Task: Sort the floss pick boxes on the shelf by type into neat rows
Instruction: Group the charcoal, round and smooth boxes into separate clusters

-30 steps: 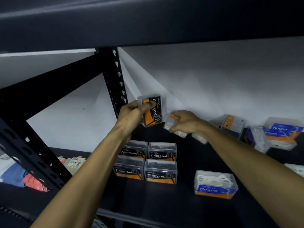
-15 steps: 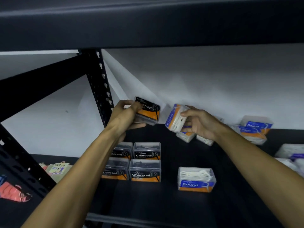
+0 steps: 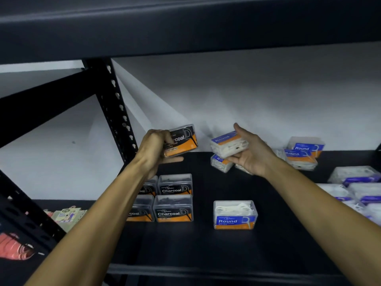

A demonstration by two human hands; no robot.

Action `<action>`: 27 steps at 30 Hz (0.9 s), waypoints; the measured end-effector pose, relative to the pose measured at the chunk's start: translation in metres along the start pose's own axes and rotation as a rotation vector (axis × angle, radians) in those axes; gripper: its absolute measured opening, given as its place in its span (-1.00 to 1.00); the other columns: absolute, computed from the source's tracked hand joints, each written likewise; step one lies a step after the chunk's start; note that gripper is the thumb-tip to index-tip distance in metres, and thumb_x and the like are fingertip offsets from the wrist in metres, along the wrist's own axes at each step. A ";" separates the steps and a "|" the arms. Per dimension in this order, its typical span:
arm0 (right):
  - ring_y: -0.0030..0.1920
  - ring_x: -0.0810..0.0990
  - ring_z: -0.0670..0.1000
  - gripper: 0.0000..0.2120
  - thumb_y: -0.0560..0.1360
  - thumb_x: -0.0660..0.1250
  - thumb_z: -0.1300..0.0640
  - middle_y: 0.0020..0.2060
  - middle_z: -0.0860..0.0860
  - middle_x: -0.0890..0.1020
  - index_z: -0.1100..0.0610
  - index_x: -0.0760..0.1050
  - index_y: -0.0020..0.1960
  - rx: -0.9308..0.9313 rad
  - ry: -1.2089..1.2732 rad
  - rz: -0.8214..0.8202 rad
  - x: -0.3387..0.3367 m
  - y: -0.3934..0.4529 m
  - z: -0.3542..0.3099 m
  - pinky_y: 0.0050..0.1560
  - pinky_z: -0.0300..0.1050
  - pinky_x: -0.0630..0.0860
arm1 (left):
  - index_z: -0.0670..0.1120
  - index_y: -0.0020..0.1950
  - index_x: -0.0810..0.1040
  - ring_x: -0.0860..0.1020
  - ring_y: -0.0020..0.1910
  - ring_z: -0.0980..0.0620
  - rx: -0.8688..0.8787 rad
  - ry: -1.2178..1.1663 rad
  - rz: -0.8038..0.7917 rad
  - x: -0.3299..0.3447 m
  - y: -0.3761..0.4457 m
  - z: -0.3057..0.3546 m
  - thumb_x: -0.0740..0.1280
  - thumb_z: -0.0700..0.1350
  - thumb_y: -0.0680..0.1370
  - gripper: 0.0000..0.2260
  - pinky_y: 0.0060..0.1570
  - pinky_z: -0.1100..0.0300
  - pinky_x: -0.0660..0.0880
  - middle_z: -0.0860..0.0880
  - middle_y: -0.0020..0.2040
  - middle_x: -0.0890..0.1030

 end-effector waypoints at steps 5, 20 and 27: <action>-0.28 0.67 0.03 -0.95 0.50 0.29 0.22 -0.21 0.14 0.62 0.20 0.51 -0.10 -0.084 -0.057 0.056 0.002 -0.009 -0.004 -0.26 -0.05 0.65 | -0.16 -0.03 0.54 0.66 -0.12 -0.14 0.022 -0.007 0.000 0.001 -0.005 0.001 0.18 -0.13 0.54 -0.82 -0.14 -0.01 0.62 -0.17 -0.11 0.64; -0.13 0.63 0.03 -0.86 0.50 0.36 0.10 -0.08 0.07 0.64 0.04 0.51 0.05 -0.196 -0.530 0.110 -0.017 -0.047 -0.016 -0.26 -0.11 0.56 | -0.07 0.14 0.56 0.67 -0.13 -0.04 0.129 0.522 0.074 -0.031 -0.009 0.023 0.34 -0.10 0.55 -0.81 -0.15 0.08 0.59 -0.09 -0.08 0.69; -0.07 0.62 -0.03 -0.68 0.48 0.33 0.22 0.03 0.02 0.61 -0.03 0.50 0.19 -0.242 -1.021 0.177 -0.050 -0.087 -0.035 0.02 -0.06 0.58 | -0.17 0.06 0.57 0.70 -0.15 -0.07 0.085 0.539 -0.013 -0.023 -0.006 0.009 0.34 -0.28 0.50 -0.85 -0.05 0.02 0.64 -0.17 -0.08 0.68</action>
Point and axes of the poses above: each hand's wrist, its own y-axis towards the middle knuckle, its own x-axis out of the palm, z = x × y, the point moved 4 cm from there along y, towards the middle knuckle
